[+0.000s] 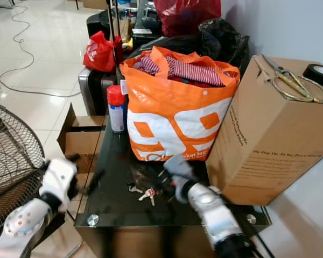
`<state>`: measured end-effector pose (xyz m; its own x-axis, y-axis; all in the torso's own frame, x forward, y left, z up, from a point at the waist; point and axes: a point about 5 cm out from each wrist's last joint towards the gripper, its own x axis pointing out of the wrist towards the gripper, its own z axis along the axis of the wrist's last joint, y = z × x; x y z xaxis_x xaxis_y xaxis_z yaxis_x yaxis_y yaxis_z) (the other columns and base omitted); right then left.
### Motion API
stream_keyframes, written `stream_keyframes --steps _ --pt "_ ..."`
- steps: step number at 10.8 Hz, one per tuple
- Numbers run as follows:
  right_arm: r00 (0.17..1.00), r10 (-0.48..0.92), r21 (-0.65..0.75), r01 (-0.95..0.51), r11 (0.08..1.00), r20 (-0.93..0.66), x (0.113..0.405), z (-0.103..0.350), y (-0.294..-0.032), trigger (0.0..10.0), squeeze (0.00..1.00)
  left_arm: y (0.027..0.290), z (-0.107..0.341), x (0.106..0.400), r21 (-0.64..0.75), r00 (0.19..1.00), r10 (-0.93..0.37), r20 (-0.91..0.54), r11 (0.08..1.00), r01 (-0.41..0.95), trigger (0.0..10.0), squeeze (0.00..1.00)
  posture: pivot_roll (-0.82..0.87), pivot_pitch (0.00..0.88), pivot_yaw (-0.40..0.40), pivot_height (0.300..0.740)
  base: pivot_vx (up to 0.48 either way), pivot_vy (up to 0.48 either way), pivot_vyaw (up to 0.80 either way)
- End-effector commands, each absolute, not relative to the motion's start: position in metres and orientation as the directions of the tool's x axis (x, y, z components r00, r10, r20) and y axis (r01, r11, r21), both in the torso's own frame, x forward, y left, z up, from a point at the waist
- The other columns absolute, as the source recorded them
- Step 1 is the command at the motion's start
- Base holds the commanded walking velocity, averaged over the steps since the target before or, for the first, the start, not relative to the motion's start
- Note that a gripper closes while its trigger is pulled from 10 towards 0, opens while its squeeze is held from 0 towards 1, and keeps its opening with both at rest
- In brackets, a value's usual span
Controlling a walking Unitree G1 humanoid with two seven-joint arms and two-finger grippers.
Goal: Hang keys on a hook
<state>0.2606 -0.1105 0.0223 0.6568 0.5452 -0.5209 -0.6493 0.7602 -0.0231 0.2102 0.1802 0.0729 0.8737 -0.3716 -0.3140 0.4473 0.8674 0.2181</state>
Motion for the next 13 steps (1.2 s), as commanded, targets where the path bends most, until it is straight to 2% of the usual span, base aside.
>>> stream_keyframes --steps 1,2,3,4,5,6,7,8,9,10,13 --pt "0.616 0.584 -0.005 -0.690 0.724 -0.528 0.261 0.017 -0.106 10.0 1.00 0.177 0.066 0.199 0.187 0.807 -0.453 -0.379 0.817 0.546 10.0 0.32 0.07 0.000 -0.054 0.740 0.000 0.000 0.00" --pt "0.585 0.599 0.005 -0.713 0.701 -0.547 0.260 0.011 -0.102 10.0 1.00 0.178 0.062 0.191 0.168 0.767 -0.490 -0.415 0.787 0.593 10.0 0.32 0.07 0.000 -0.056 0.740 0.000 0.000 0.00" --pt "0.562 0.603 0.004 -0.729 0.684 -0.566 0.260 0.006 -0.099 10.0 1.00 0.177 0.063 0.189 0.169 0.759 -0.500 -0.416 0.778 0.605 10.0 0.31 0.08 0.000 -0.059 0.740 0.000 0.000 0.00" --pt "0.551 0.605 0.007 -0.736 0.677 -0.575 0.260 0.002 -0.096 10.0 0.80 0.176 0.065 0.189 0.171 0.761 -0.503 -0.410 0.777 0.606 10.0 0.31 0.08 0.012 -0.061 0.740 0.000 0.000 0.00" --pt "0.529 0.622 0.022 -0.752 0.659 -0.578 0.258 -0.003 -0.088 10.0 0.00 0.173 0.068 0.187 0.167 0.753 -0.520 -0.403 0.768 0.619 10.0 0.32 0.09 0.037 -0.060 0.740 0.000 0.000 0.00" --pt "0.518 0.641 0.030 -0.764 0.645 -0.566 0.257 -0.005 -0.079 6.9 0.00 0.171 0.072 0.183 0.156 0.743 -0.537 -0.399 0.759 0.632 10.0 0.32 0.10 0.060 -0.056 0.740 0.000 0.000 0.00" --pt "0.518 0.643 0.030 -0.765 0.643 -0.564 0.256 -0.007 -0.076 4.4 0.00 0.170 0.073 0.179 0.150 0.733 -0.546 -0.405 0.752 0.642 10.0 0.32 0.10 0.071 -0.054 0.740 0.000 0.000 0.00" --pt "0.531 0.629 0.027 -0.751 0.659 -0.569 0.258 -0.009 -0.071 4.3 0.00 0.169 0.073 0.176 0.149 0.729 -0.547 -0.411 0.749 0.646 10.0 0.32 0.10 0.085 -0.050 0.740 0.000 0.000 0.00" --pt "0.550 0.618 0.043 -0.726 0.686 -0.562 0.260 -0.009 -0.068 4.5 0.00 0.169 0.074 0.174 0.148 0.727 -0.548 -0.414 0.748 0.647 10.0 0.32 0.10 0.096 -0.049 0.740 0.000 0.000 0.00" --pt "0.574 0.608 0.045 -0.706 0.707 -0.549 0.262 -0.008 -0.064 10.0 0.00 0.170 0.075 0.171 0.144 0.723 -0.549 -0.420 0.746 0.650 10.0 0.32 0.10 0.110 -0.047 0.740 0.000 0.000 0.00" --pt "0.635 0.557 0.080 -0.618 0.782 -0.535 0.269 -0.006 -0.061 10.0 0.00 0.167 0.076 0.164 0.129 0.711 -0.553 -0.434 0.743 0.657 10.0 0.32 0.10 0.126 -0.050 0.740 0.000 0.000 0.00"
